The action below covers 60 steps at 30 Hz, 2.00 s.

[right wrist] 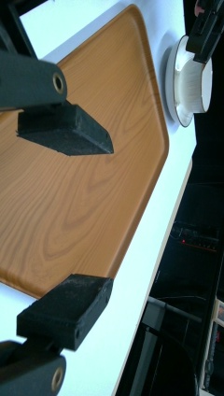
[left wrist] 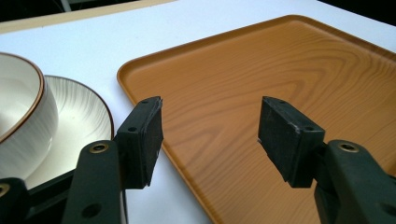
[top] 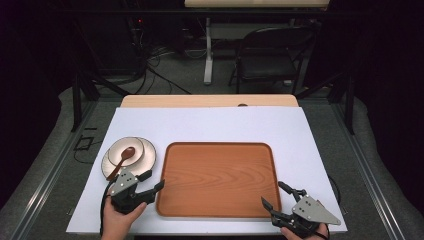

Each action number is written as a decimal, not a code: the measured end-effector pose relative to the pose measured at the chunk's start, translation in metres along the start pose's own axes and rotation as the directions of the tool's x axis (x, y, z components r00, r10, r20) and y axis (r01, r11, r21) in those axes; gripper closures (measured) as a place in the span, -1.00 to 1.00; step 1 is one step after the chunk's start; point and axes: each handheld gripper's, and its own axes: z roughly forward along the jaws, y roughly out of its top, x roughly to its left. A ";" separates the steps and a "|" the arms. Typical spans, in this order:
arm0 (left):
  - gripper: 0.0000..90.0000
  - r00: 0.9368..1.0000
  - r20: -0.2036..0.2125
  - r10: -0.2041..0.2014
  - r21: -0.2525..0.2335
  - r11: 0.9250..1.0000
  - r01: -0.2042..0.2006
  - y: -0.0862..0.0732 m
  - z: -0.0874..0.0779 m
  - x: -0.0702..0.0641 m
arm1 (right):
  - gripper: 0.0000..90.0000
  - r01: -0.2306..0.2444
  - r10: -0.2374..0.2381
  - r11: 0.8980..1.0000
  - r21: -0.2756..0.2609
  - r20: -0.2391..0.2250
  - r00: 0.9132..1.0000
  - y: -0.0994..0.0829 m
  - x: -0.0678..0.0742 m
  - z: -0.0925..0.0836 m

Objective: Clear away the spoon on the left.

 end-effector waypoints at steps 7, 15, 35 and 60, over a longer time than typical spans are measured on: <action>-0.19 1.000 -0.016 -0.017 0.000 1.000 0.017 -0.001 -0.003 -0.001 | -0.34 -0.010 0.010 1.000 0.005 0.000 1.000 -0.002 0.000 0.001; -0.15 0.999 -0.032 -0.034 -0.005 0.999 0.034 0.001 -0.007 0.002 | -0.27 -0.018 0.018 1.000 0.008 -0.001 1.000 -0.002 -0.001 0.000; -0.01 0.991 -0.111 -0.078 0.002 0.997 0.079 0.004 -0.020 0.010 | -0.30 -0.008 0.008 1.000 0.013 0.006 1.000 -0.002 -0.002 0.000; 0.16 0.968 -0.207 -0.141 -0.019 0.990 0.140 0.002 -0.035 0.030 | -0.29 -0.029 0.029 1.000 0.013 0.001 1.000 -0.003 -0.003 0.000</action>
